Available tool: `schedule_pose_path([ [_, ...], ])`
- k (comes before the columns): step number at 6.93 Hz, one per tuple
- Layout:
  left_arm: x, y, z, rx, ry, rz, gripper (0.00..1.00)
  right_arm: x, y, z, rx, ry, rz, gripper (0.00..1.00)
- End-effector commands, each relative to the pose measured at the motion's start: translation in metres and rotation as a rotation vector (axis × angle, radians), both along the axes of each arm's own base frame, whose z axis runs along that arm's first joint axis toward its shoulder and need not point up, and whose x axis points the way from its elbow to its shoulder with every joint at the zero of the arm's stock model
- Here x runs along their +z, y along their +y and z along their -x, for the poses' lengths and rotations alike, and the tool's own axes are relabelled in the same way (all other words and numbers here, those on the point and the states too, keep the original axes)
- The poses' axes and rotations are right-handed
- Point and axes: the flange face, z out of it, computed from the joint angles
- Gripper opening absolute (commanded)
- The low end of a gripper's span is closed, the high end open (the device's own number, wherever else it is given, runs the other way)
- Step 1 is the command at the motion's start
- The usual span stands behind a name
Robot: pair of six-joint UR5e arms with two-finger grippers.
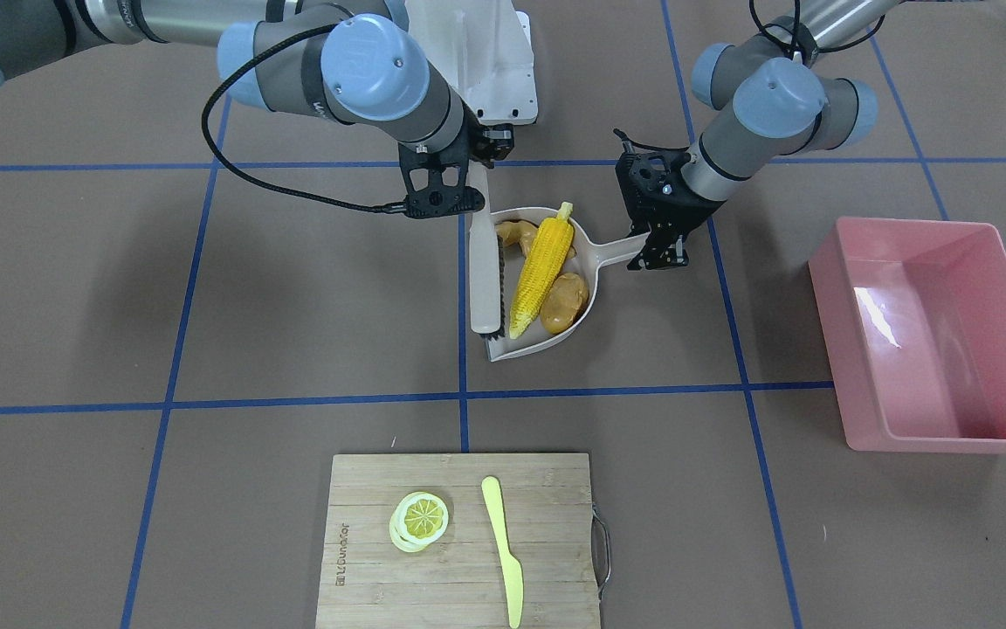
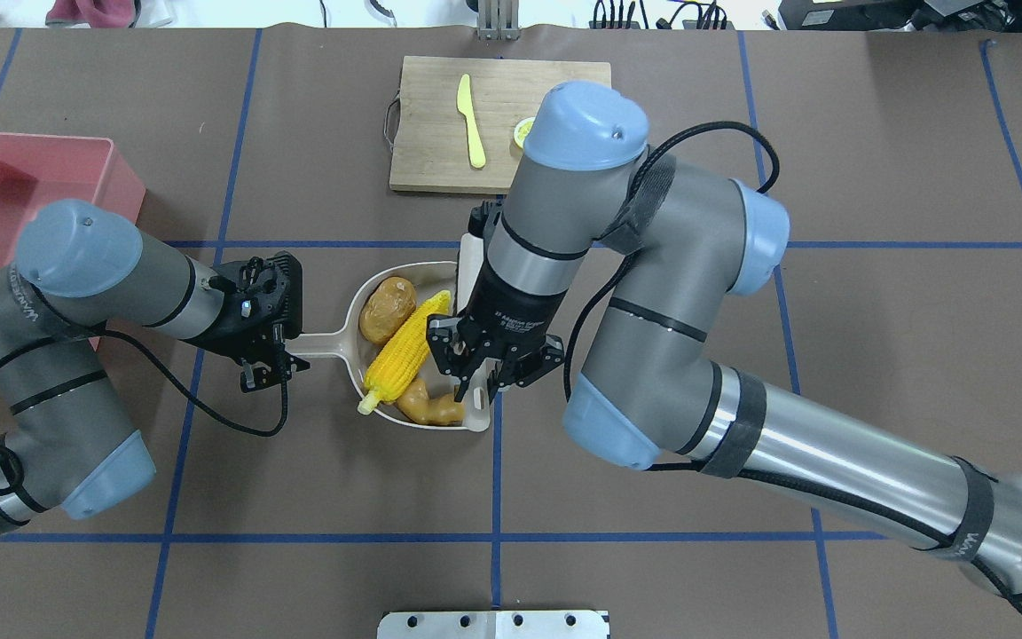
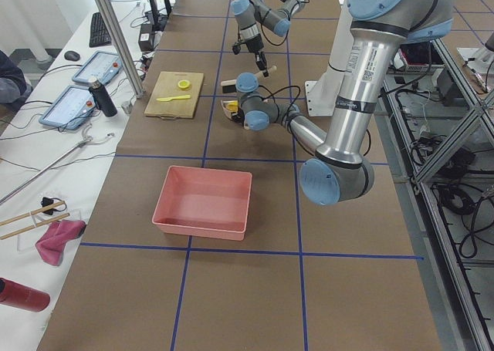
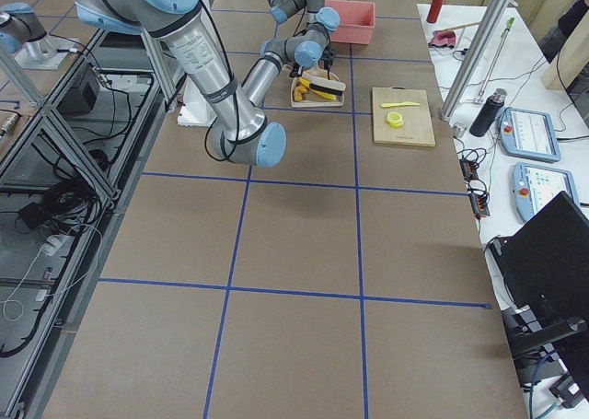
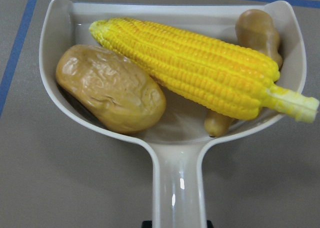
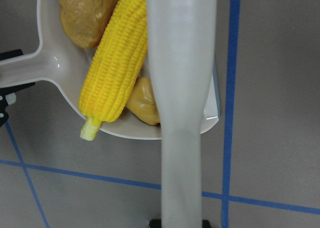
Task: Sweep and dump trash into bin
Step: 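Push the corn and ginger deeper into the dustpan with the brush, then lift the dustpan with the left gripper while the right withdraws the brush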
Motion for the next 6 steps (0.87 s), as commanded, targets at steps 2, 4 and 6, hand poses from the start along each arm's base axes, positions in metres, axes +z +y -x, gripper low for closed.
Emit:
schedule_pose_path([
  [2, -0.001, 0.0, 0.0, -0.013, 0.012, 0.019, 0.0, 0.045, 0.004, -0.1, 0.057, 0.011, 0.01, 0.0],
  [4, -0.008, 0.002, 0.003, -0.026, 0.064, 0.004, 0.0, 0.086, -0.003, -0.165, 0.075, 0.014, -0.103, 0.0],
  [6, -0.019, 0.004, 0.007, -0.05, 0.143, 0.004, 0.0, 0.131, -0.033, -0.218, 0.037, 0.057, -0.273, 0.0],
])
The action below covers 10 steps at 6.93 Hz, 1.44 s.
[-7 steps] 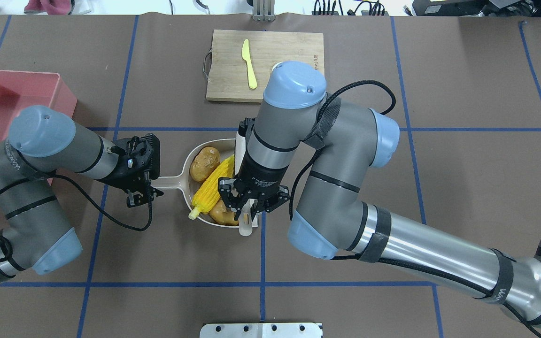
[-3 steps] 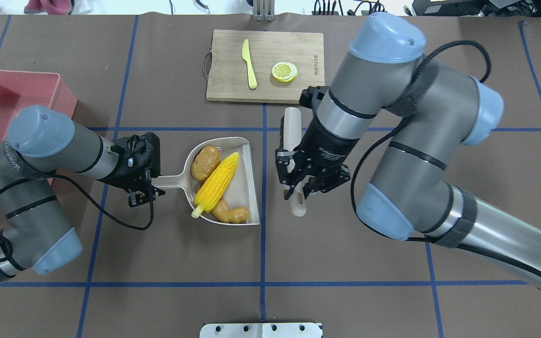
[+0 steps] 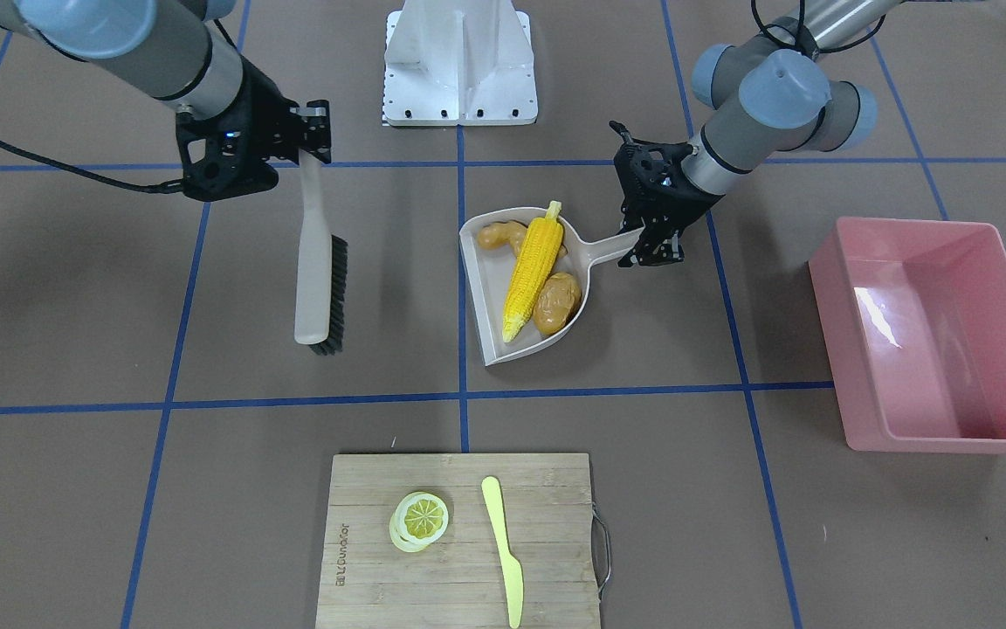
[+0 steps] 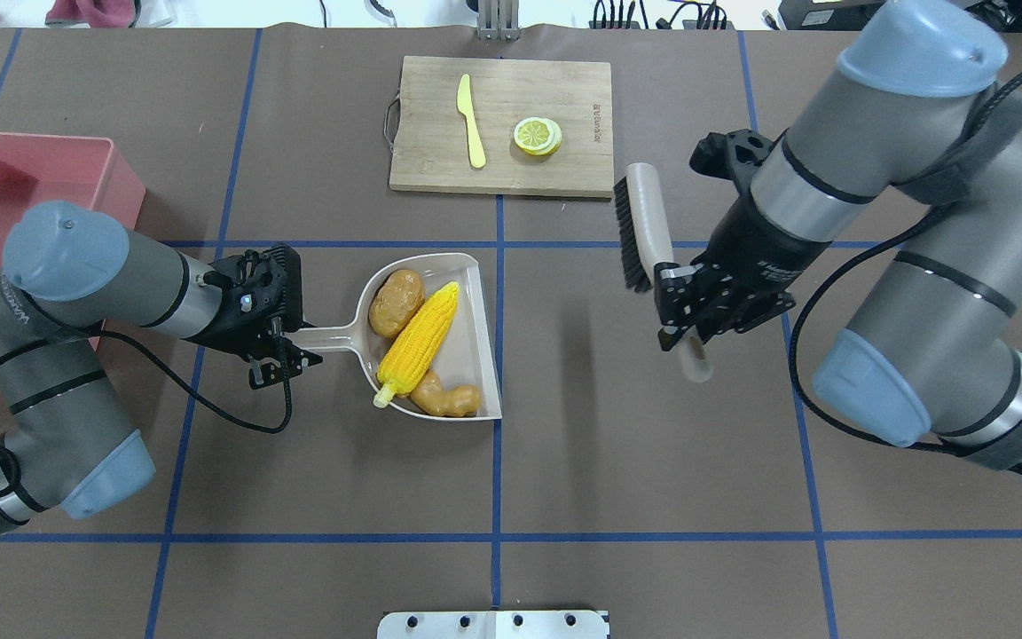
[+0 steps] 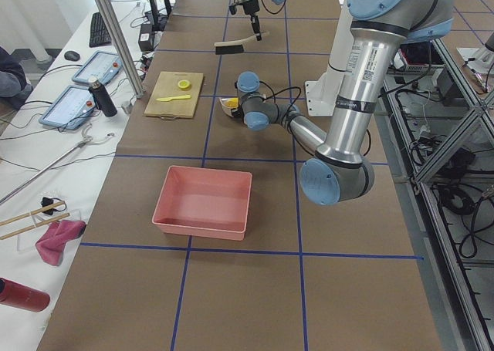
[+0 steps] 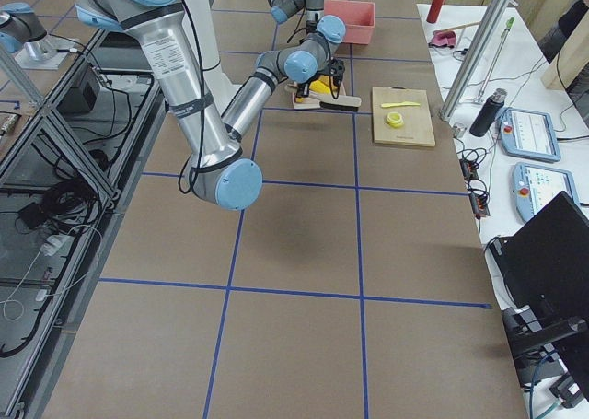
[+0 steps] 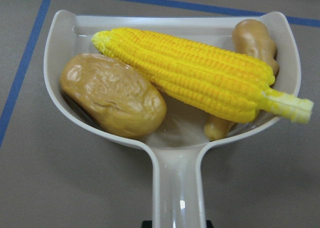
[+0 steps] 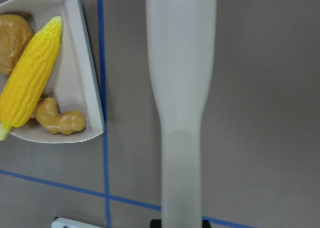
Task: Sweep and dump trash into bin
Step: 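Lift the dustpan with the left gripper while the right withdraws the brush, then carry the dustpan over the pink bin and tilt it to dump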
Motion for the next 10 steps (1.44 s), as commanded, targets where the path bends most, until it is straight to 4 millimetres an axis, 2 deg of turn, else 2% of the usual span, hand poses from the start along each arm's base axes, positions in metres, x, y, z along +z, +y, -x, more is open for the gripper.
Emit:
schedule_pose_path([
  [1, -0.01, 0.003, 0.004, -0.021, 0.071, 0.001, 0.0, 0.056, -0.03, -0.056, -0.027, 0.068, -0.114, 0.0],
  [2, -0.013, 0.002, 0.007, -0.029, 0.094, -0.004, 0.0, 0.092, -0.046, -0.082, -0.01, 0.09, -0.087, 0.0],
  [3, -0.016, -0.003, 0.014, -0.047, 0.116, -0.01, 0.0, 0.135, -0.043, -0.095, -0.001, 0.128, -0.027, 0.0],
  [4, -0.017, -0.015, 0.032, -0.084, 0.122, -0.016, 0.0, 0.161, -0.045, -0.104, 0.004, 0.152, 0.009, 0.0],
  [5, -0.015, -0.035, 0.059, -0.15, 0.123, 0.009, 0.0, 0.182, -0.046, -0.108, 0.008, 0.178, 0.049, 0.0],
  [6, -0.013, -0.066, 0.102, -0.246, 0.128, 0.039, 0.0, 0.212, -0.039, -0.113, 0.001, 0.208, 0.093, 0.0],
  [7, -0.009, -0.083, 0.133, -0.319, 0.129, 0.067, 0.0, 0.234, -0.036, -0.114, -0.021, 0.222, 0.101, 0.0],
  [8, 0.001, -0.095, 0.161, -0.391, 0.131, 0.129, 0.0, 0.241, -0.037, -0.113, -0.025, 0.23, 0.107, 0.0],
  [9, 0.021, -0.104, 0.197, -0.471, 0.125, 0.196, 0.0, 0.247, -0.034, -0.107, -0.038, 0.244, 0.109, 0.0],
  [10, 0.038, -0.103, 0.232, -0.538, 0.123, 0.251, 0.0, 0.247, -0.026, -0.091, -0.071, 0.249, 0.105, 0.0],
])
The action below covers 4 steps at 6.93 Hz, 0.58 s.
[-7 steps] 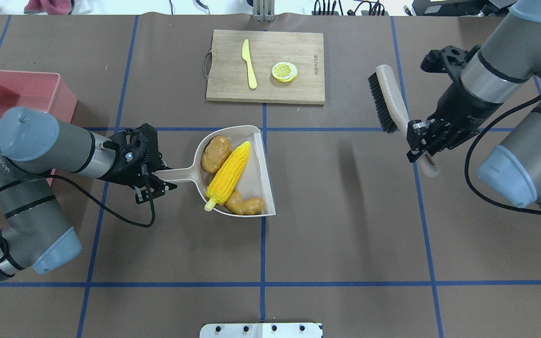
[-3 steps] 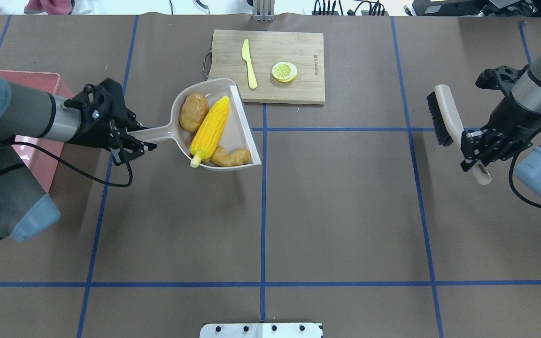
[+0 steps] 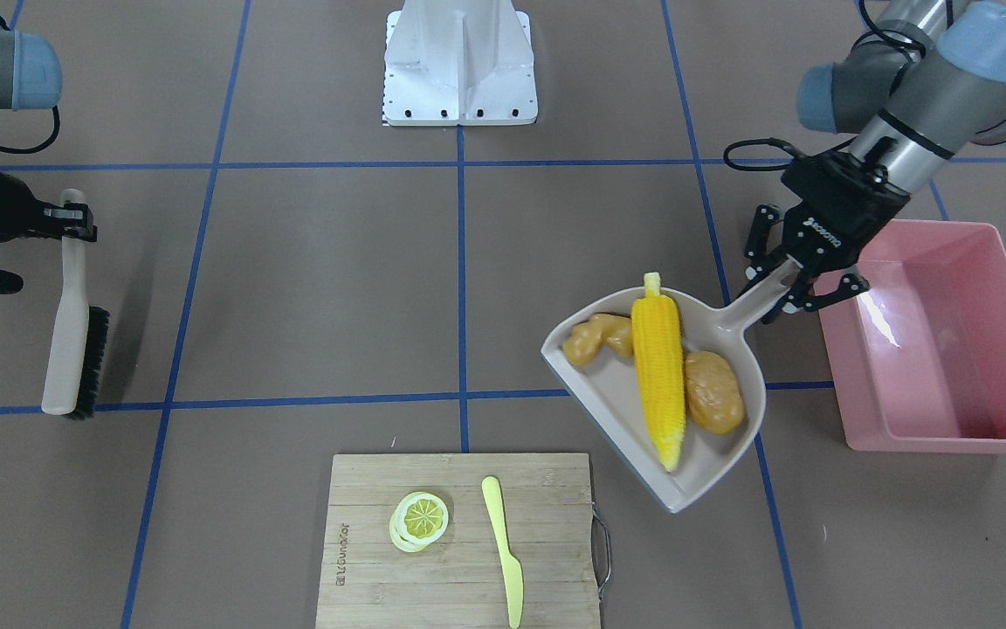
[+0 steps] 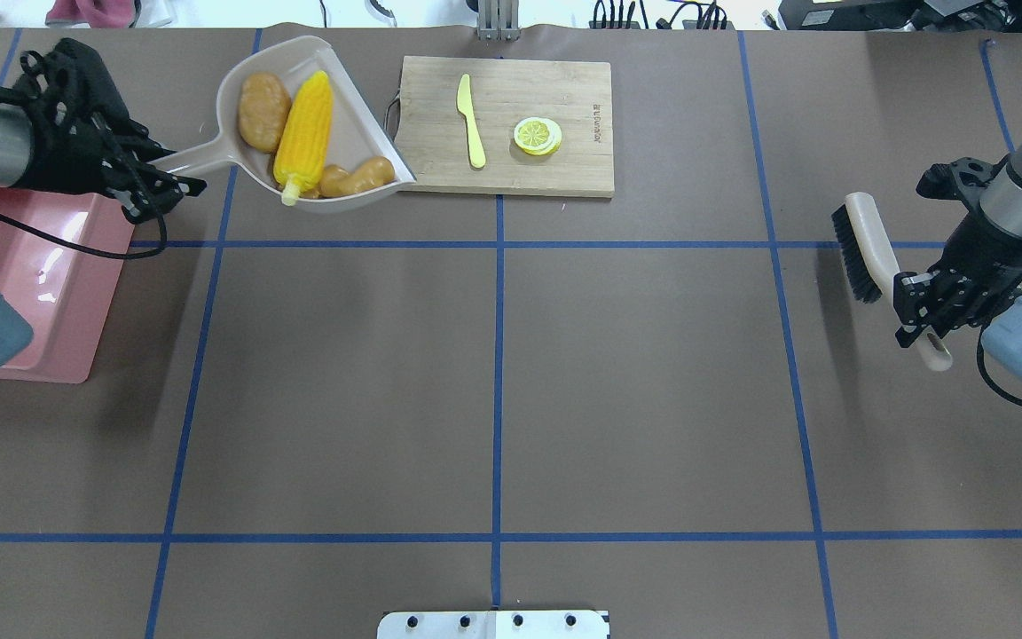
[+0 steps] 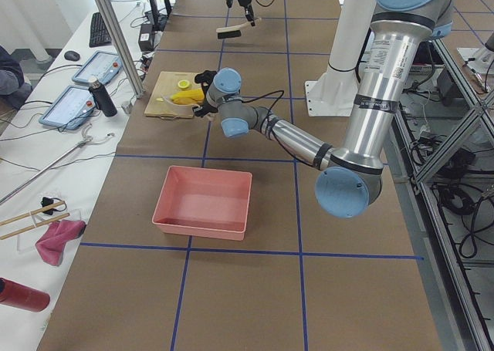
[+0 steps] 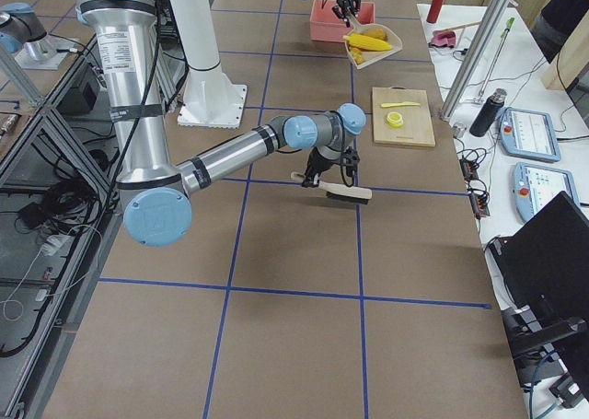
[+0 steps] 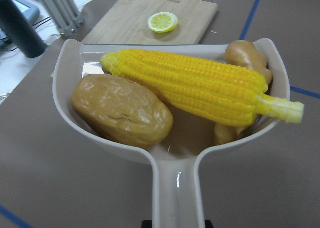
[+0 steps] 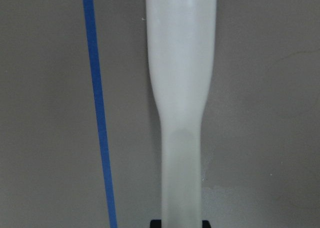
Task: Sweep and dump trash into bin
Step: 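Carry the dustpan over the pink bin and tilt it to dump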
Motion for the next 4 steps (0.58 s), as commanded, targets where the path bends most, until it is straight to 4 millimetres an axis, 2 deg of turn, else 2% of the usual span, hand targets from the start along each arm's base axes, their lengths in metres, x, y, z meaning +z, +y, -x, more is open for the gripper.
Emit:
schedule_pose_path([
  [1, 0.034, 0.007, 0.067, -0.132, 0.026, 0.141, 0.0, 0.006, 0.01, 0.02, -0.043, 0.012, 0.005, 0.0],
  [2, 0.049, 0.031, 0.091, -0.156, 0.04, 0.203, 0.0, 0.006, 0.014, 0.027, -0.058, 0.016, 0.003, 0.0],
  [4, 0.088, 0.065, 0.157, -0.13, 0.075, 0.307, 0.0, 0.006, 0.015, 0.028, -0.06, 0.024, 0.009, 0.0],
])
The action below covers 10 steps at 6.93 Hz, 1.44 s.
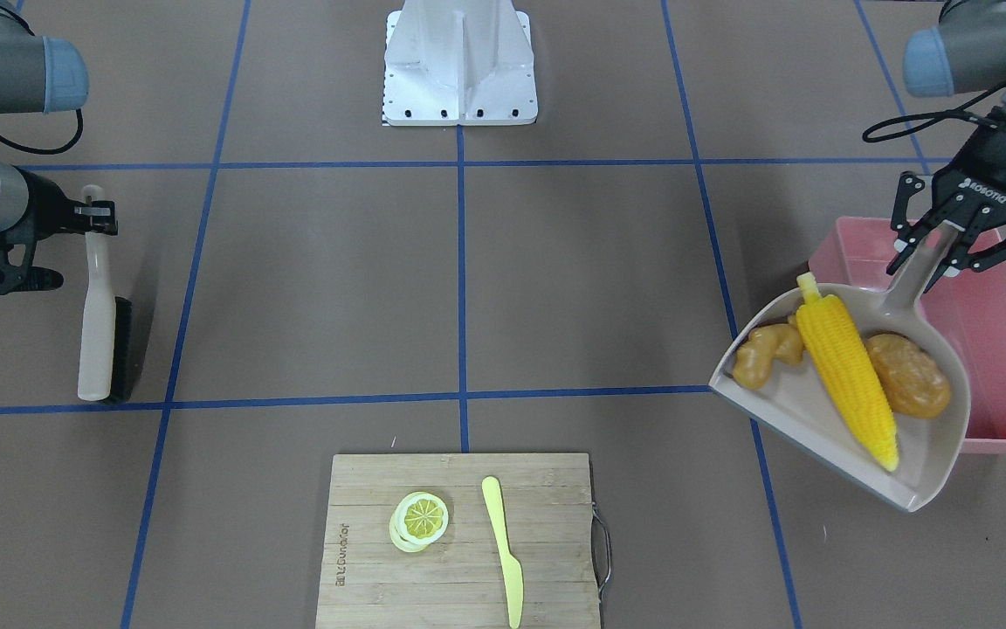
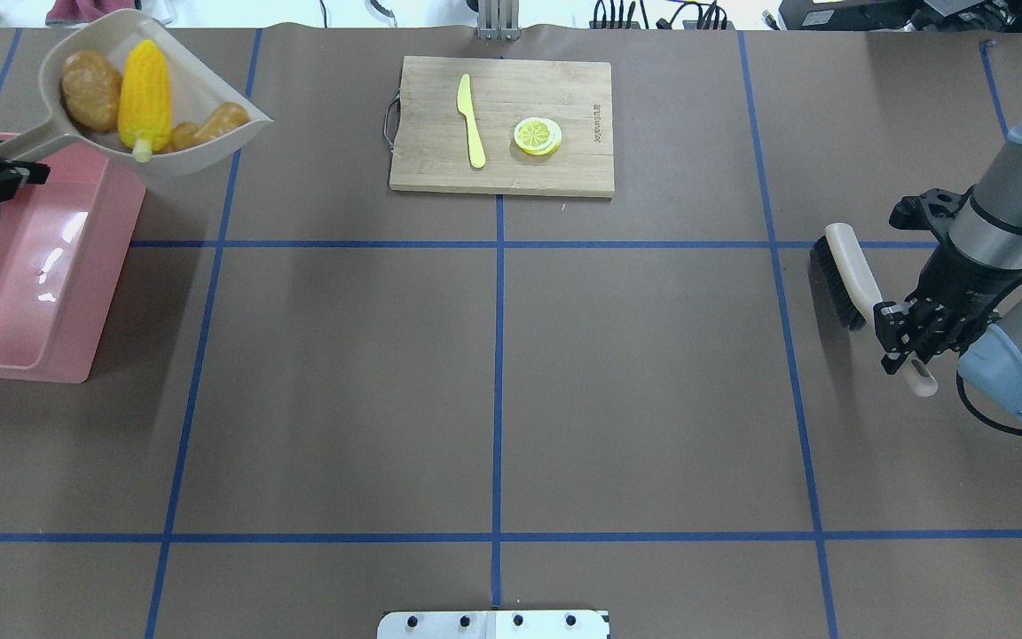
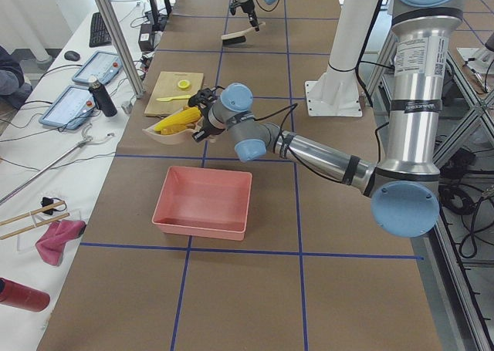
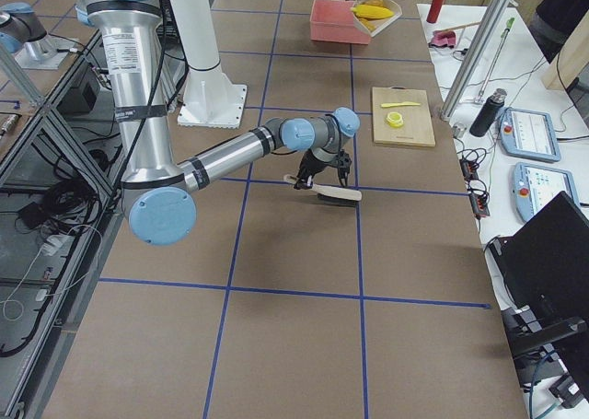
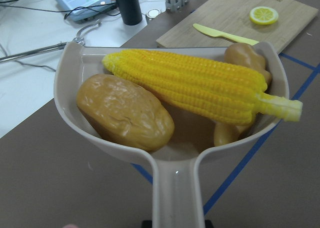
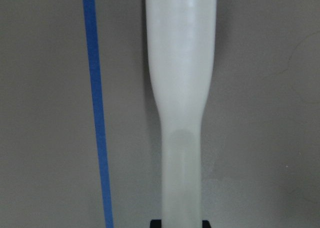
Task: Sweep and dump trash into bin
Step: 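Carry the dustpan over the pink bin and tilt it to dump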
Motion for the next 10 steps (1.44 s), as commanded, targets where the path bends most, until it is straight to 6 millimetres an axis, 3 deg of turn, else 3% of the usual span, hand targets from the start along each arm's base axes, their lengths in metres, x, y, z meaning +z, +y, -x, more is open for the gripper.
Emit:
schedule_pose_path([
  [1, 0.038, 0.031, 0.049, -0.005, 0.023, 0.094, 0.0, 0.002, 0.002, 0.003, -0.004, 0.007, 0.01, 0.0],
  [2, 0.054, 0.045, 0.077, -0.022, 0.028, 0.128, 0.0, 0.004, 0.003, 0.008, -0.012, 0.01, 0.017, 0.0],
  [3, 0.078, 0.065, 0.096, -0.011, -0.004, 0.13, 0.0, 0.005, 0.003, 0.014, -0.018, 0.011, 0.022, 0.27],
  [4, 0.094, 0.08, 0.103, -0.007, -0.026, 0.149, 0.0, 0.006, 0.005, 0.017, -0.023, 0.011, 0.022, 0.53],
  [6, 0.108, 0.094, 0.11, -0.017, -0.042, 0.219, 0.0, 0.01, 0.003, 0.024, -0.031, 0.013, 0.026, 0.55],
  [7, 0.121, 0.114, 0.114, 0.023, -0.09, 0.235, 0.0, 0.01, 0.003, 0.024, -0.031, 0.013, 0.026, 0.55],
  [8, 0.136, 0.129, 0.129, 0.059, -0.155, 0.247, 0.0, 0.01, 0.003, 0.024, -0.031, 0.012, 0.027, 0.6],
  [10, 0.134, 0.132, 0.132, 0.068, -0.178, 0.3, 0.0, 0.007, 0.003, 0.023, -0.03, 0.008, 0.022, 0.76],
])
